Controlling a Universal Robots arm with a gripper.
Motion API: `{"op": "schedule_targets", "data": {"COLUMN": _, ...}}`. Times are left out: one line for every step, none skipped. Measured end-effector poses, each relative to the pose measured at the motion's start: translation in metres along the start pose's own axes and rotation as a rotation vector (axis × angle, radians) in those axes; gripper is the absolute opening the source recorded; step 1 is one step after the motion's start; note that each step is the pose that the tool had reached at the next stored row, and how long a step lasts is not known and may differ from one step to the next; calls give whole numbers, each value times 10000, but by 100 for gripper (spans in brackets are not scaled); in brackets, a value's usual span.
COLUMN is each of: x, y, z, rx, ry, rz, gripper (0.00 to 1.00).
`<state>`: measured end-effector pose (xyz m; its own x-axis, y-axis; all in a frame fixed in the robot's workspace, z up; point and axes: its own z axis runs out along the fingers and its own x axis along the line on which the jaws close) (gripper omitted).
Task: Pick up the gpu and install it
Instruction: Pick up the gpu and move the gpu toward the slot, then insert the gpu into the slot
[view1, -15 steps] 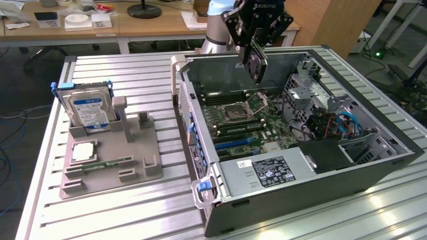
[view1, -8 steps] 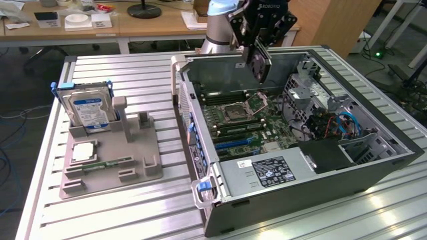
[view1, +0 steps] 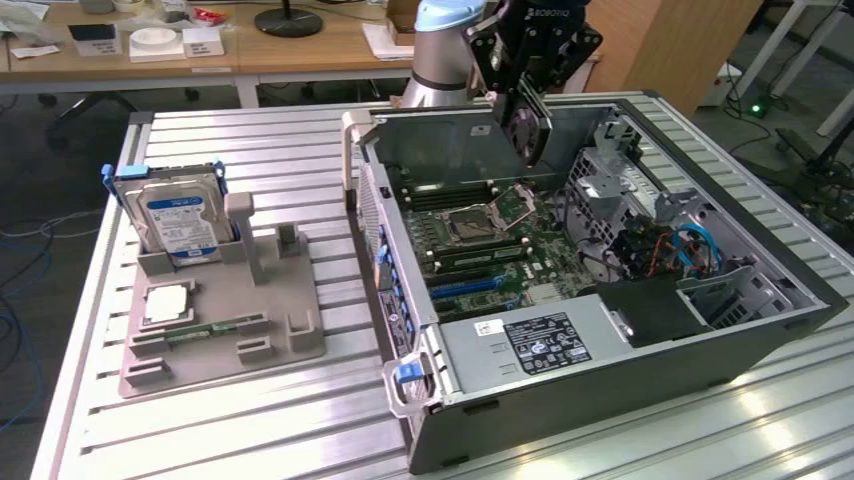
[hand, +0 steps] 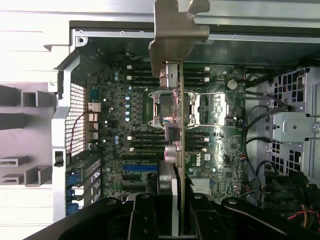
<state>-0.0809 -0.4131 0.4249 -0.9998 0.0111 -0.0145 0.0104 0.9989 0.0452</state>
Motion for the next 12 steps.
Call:
{"op": "schedule_targets", "data": {"x": 0, "y": 0, "z": 0, "rx": -1, "ry": 0, "rz": 1, "gripper": 28}}
{"op": "schedule_targets", "data": {"x": 0, "y": 0, "z": 0, "rx": -1, "ry": 0, "rz": 1, "gripper": 28}}
{"op": "schedule_targets", "data": {"x": -1, "y": 0, "z": 1, "rx": -1, "ry": 0, "rz": 0, "gripper": 28}}
{"op": "schedule_targets", "data": {"x": -1, "y": 0, "z": 1, "rx": -1, "ry": 0, "rz": 0, "gripper": 28}}
{"op": "schedule_targets", "data": {"x": -1, "y": 0, "z": 1, "rx": -1, "ry": 0, "rz": 0, "gripper": 28}}
{"op": "schedule_targets", "data": {"x": -1, "y": 0, "z": 1, "rx": -1, "ry": 0, "rz": 0, "gripper": 28}}
{"op": "schedule_targets", "data": {"x": -1, "y": 0, "z": 0, "rx": 0, "ry": 0, "rz": 0, "gripper": 28}}
{"op": "schedule_targets", "data": {"x": -1, "y": 0, "z": 0, "rx": -1, "ry": 0, "rz": 0, "gripper": 28}}
{"op": "schedule_targets", "data": {"x": -1, "y": 0, "z": 0, "rx": -1, "ry": 0, "rz": 0, "gripper": 28}}
{"op": "schedule_targets", "data": {"x": -1, "y": 0, "z": 1, "rx": -1, "ry": -1, "rz": 0, "gripper": 28}}
{"op": "schedule_targets", "data": {"x": -1, "y": 0, "z": 1, "rx": -1, "ry": -1, "rz": 0, "gripper": 28}}
{"op": "schedule_targets", "data": {"x": -1, "y": 0, "z": 1, "rx": -1, "ry": 0, "rz": 0, "gripper": 28}}
